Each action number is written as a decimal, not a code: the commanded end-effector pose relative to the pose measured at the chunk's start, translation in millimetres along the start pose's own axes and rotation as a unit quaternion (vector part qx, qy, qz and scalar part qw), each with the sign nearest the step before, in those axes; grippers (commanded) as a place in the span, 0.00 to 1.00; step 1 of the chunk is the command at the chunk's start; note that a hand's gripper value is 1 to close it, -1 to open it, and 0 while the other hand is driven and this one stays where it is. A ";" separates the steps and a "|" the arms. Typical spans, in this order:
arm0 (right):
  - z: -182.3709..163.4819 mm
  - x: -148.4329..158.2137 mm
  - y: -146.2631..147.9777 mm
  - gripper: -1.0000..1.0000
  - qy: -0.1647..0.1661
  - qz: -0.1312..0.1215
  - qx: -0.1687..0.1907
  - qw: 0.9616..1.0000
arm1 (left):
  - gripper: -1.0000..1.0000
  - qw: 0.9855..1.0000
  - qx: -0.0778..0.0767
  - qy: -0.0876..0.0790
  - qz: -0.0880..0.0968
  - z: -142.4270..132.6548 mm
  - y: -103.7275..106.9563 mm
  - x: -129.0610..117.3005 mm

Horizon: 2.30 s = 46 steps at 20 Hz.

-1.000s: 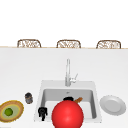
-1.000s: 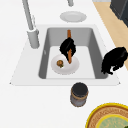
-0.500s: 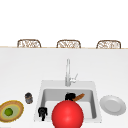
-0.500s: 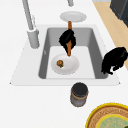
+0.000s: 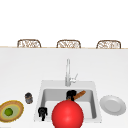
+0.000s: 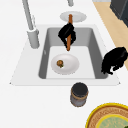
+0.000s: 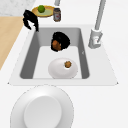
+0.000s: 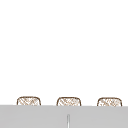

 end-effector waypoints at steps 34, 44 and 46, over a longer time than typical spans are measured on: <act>156.2 -162.1 -51.4 1.00 -0.039 -0.054 -0.040 0.997 | 0.50 1.000 0.000 0.000 0.000 0.0 0.0 0.0; 190.3 -212.3 -39.5 1.00 -0.059 -0.082 -0.057 0.993 | 0.50 1.000 0.000 0.000 0.000 0.0 0.0 0.0; 197.0 -222.9 -37.7 1.00 -0.063 -0.089 -0.060 0.992 | 0.50 1.000 0.000 0.000 0.000 0.0 0.0 0.0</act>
